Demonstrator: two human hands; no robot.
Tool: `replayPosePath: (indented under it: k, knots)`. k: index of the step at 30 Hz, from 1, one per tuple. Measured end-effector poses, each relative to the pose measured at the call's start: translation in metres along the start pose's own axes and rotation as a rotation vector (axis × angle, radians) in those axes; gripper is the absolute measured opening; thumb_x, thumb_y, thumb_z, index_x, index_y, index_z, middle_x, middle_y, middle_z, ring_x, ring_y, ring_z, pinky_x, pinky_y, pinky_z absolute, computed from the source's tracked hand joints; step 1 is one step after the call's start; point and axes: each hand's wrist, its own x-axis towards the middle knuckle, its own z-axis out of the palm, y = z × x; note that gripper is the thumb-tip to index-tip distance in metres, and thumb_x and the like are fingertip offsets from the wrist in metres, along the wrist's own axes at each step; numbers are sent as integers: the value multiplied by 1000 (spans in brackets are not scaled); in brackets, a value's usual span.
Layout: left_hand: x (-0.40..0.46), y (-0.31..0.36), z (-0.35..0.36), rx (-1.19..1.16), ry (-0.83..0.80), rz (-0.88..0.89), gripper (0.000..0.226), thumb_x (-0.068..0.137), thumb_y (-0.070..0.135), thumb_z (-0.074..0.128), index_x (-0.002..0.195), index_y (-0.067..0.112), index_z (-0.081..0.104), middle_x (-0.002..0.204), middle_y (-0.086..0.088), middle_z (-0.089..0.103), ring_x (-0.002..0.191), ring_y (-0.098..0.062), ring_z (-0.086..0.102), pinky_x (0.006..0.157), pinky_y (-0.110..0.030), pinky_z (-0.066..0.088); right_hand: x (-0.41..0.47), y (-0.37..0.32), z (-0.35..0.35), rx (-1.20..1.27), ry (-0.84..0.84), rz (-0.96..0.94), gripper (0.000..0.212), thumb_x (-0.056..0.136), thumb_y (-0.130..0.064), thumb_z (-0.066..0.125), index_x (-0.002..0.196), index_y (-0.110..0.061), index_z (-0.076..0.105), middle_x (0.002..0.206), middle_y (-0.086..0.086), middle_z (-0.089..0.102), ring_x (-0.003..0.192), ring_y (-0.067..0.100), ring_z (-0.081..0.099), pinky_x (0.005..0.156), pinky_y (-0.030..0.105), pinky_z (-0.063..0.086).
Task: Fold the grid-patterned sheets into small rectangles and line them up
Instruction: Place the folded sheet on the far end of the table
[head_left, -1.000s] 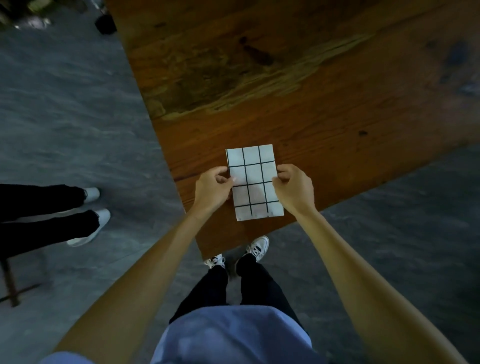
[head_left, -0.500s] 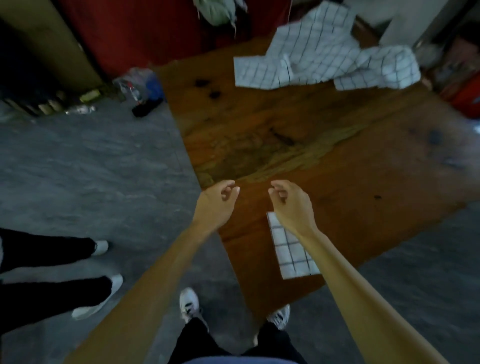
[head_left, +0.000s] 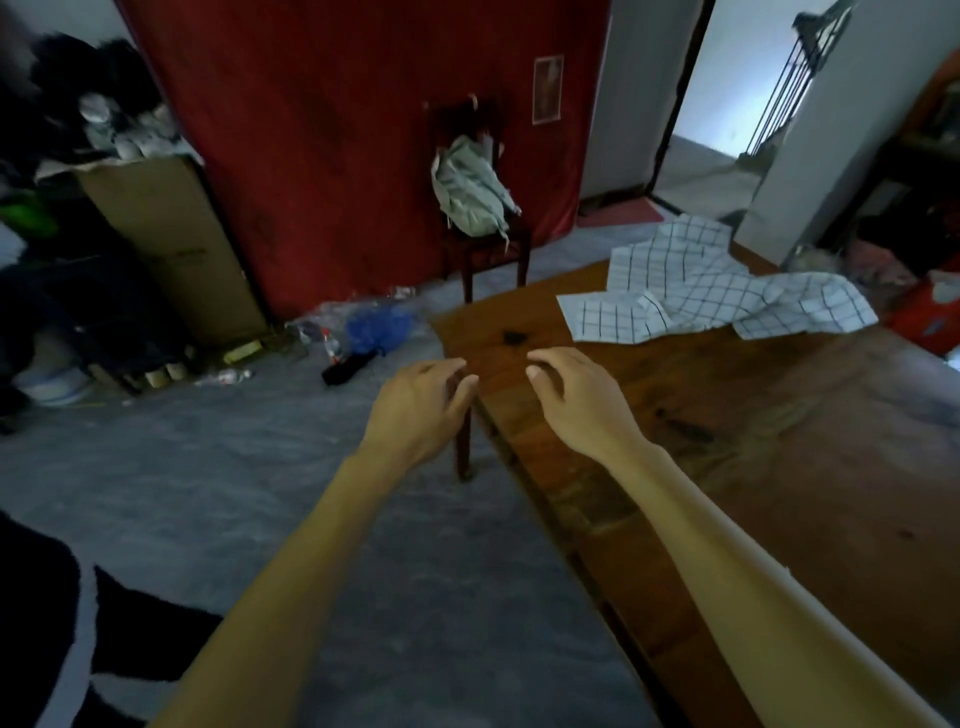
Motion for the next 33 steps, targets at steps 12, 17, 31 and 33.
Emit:
replayPosePath:
  k: [12,17,31,33]
  knots:
    - [126,-96,-33,71,-20,37,67,91,60,29,135,14,50,135,-10,54,120,-27,51,100,-44,42,150,-22,49,-71,-4,-35,47,101,-43,40,143,-23,45,149,0,43,138,14,37,113,34,30]
    - [221,-123,-36,127,-35,67,67,94,63,31,133,12,53,132,-11,56,119,-30,52,99,-43,42,239,-9,78,-45,56,-18,47,101,-43,40,141,-19,47,148,3,45,136,19,40,111,35,31]
    - [437,-231,-29,100,-120,125,81,87,71,18,134,15,51,135,-9,54,119,-29,52,100,-47,41,442,12,118,-68,73,129,43,101,-41,42,137,-19,51,138,1,54,124,20,52,102,35,41]
    - [469,-249,-27,44,-129,146,77,87,68,23,134,13,52,134,-10,54,120,-28,52,102,-45,41,469,13,133,-67,95,152,41,101,-39,44,134,-18,55,134,1,57,121,20,55,101,37,44]
